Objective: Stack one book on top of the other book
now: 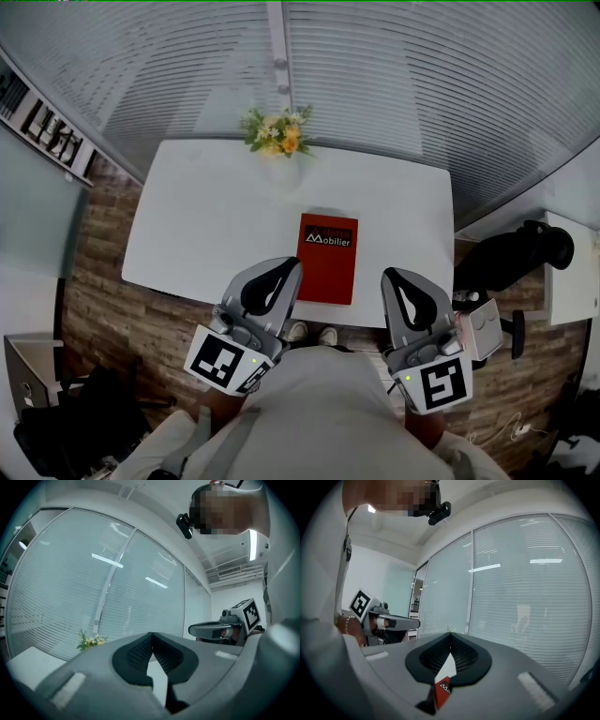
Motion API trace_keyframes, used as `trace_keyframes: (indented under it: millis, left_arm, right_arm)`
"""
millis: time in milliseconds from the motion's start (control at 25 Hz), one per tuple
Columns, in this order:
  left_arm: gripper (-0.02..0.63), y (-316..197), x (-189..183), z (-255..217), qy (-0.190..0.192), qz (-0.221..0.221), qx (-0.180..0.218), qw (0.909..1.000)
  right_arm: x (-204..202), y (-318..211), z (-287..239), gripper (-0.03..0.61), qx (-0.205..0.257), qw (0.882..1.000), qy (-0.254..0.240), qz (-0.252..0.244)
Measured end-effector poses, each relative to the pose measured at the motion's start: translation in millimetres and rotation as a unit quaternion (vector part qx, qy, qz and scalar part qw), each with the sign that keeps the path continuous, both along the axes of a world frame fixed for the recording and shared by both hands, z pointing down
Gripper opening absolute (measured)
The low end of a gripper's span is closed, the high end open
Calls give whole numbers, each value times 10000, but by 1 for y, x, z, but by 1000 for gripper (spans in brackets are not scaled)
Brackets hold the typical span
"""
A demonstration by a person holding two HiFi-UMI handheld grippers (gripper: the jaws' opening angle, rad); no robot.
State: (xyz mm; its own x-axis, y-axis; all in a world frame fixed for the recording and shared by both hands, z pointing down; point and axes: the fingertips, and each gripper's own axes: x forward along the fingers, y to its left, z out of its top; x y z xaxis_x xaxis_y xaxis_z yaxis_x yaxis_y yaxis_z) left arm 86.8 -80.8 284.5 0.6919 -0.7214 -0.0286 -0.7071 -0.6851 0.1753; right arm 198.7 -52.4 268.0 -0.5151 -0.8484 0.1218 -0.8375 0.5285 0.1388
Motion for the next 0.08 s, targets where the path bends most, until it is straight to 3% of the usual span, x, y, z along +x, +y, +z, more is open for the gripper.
trace_keyframes:
  millis: [80]
  left_arm:
    - [6, 0, 0, -1, 0, 0, 0, 10000]
  right_arm:
    - [-1, 0, -2, 5, -73, 9999, -138, 65]
